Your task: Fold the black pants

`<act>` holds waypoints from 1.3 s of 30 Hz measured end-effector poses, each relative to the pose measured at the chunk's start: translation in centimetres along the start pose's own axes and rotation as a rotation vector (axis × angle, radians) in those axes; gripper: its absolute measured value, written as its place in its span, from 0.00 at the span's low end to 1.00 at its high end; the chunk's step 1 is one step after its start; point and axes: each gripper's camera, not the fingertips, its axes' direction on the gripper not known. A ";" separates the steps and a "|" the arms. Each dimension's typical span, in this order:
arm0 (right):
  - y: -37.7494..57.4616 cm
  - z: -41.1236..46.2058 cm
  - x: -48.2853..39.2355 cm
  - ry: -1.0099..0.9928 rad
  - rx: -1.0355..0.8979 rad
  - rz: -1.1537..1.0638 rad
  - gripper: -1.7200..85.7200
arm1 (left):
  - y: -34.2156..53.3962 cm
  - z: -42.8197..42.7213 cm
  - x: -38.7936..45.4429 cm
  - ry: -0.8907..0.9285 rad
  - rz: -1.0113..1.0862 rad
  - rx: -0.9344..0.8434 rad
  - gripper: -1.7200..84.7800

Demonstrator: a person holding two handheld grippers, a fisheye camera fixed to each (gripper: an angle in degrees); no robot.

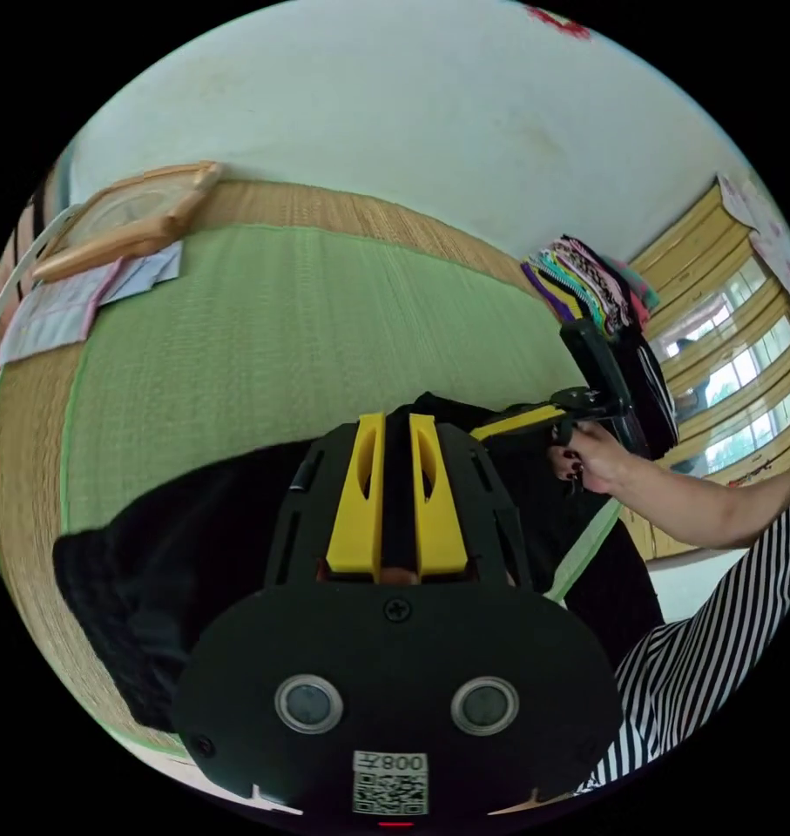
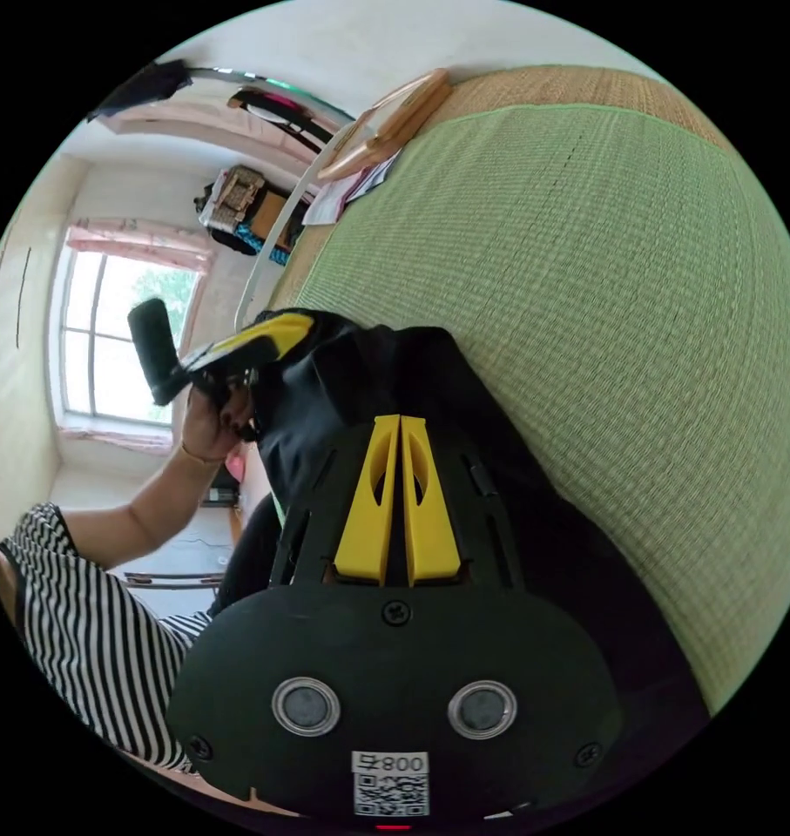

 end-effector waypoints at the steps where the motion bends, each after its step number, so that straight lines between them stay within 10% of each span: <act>1: 0.3 0.1 -0.1 0.004 0.007 -0.002 0.02 | -1.3 0.9 0.2 0.005 0.028 -0.043 0.09; 19: 7.2 -2.4 -4.0 -0.024 0.201 0.007 0.04 | -12.3 3.1 0.5 0.084 0.101 -0.134 0.03; 39: 18.9 6.0 -20.3 0.394 -0.181 -0.488 0.08 | -16.6 3.3 0.0 0.157 -0.011 -0.159 0.03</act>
